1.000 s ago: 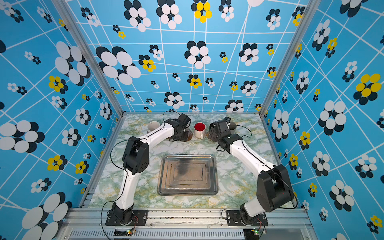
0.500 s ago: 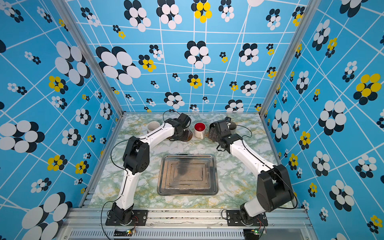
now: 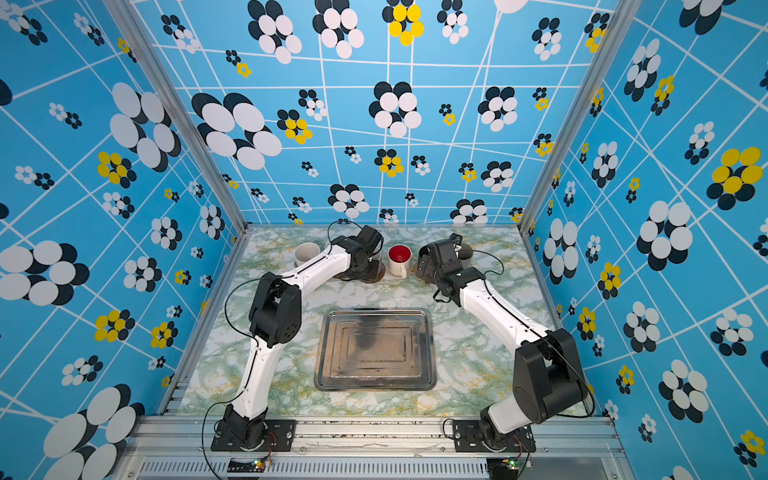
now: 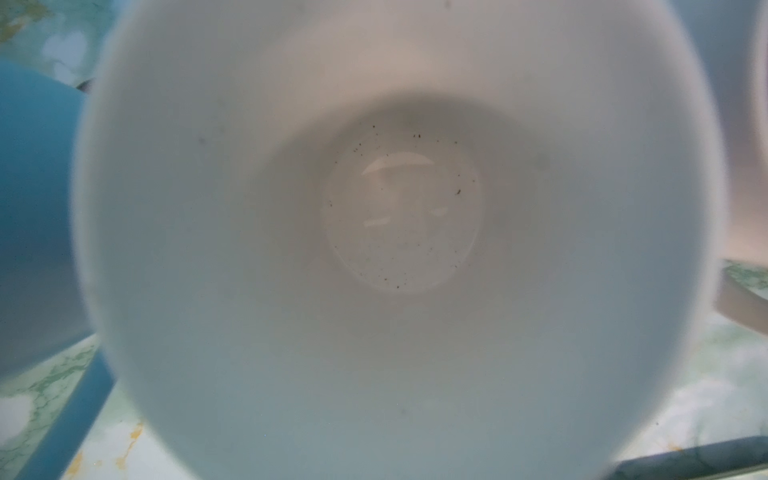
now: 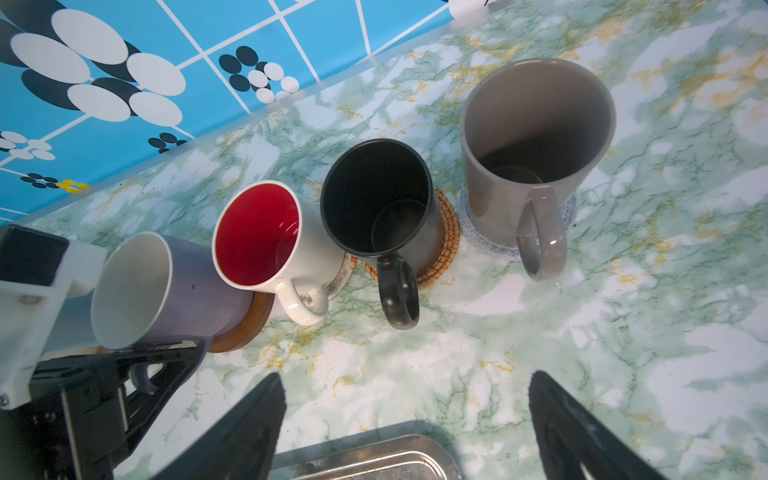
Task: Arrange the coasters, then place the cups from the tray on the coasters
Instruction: 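Lower the lavender mug onto the empty wooden coaster beside the red-lined mug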
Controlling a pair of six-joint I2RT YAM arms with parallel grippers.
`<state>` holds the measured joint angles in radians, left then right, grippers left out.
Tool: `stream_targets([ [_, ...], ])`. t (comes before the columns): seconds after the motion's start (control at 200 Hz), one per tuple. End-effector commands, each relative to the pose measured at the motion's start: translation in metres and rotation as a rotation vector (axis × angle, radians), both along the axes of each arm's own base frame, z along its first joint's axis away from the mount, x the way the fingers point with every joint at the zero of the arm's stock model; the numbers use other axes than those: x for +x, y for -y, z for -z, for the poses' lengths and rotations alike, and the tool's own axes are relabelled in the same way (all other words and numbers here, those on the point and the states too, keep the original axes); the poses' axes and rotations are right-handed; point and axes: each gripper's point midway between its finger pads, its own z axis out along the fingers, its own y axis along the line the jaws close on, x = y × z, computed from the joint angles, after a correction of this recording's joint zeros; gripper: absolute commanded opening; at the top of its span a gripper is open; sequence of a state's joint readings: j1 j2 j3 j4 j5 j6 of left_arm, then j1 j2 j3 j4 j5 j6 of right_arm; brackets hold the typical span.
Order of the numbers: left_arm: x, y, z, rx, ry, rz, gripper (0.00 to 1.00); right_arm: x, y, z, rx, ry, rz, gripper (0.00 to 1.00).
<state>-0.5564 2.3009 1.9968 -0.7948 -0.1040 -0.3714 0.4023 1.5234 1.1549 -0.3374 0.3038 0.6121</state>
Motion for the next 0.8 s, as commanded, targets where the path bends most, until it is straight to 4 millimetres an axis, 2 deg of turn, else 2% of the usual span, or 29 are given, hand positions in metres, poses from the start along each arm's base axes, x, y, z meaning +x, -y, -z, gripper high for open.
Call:
stream_targets([
  [0.0,0.0110,-0.0004,-0.0093,-0.003,0.033,0.006,0.00,0.0017,0.0025,-0.0007,-0.011,-0.014,-0.003,0.94],
  [0.605,0.0096,0.0000,-0.0031,0.013,0.005,0.009,0.00,0.0010,0.0031,-0.0005,-0.009,-0.014,-0.002,0.93],
  [0.795,0.0093,-0.0004,-0.0035,0.015,0.003,0.007,0.08,0.0010,0.0037,-0.0003,-0.009,-0.015,0.000,0.93],
])
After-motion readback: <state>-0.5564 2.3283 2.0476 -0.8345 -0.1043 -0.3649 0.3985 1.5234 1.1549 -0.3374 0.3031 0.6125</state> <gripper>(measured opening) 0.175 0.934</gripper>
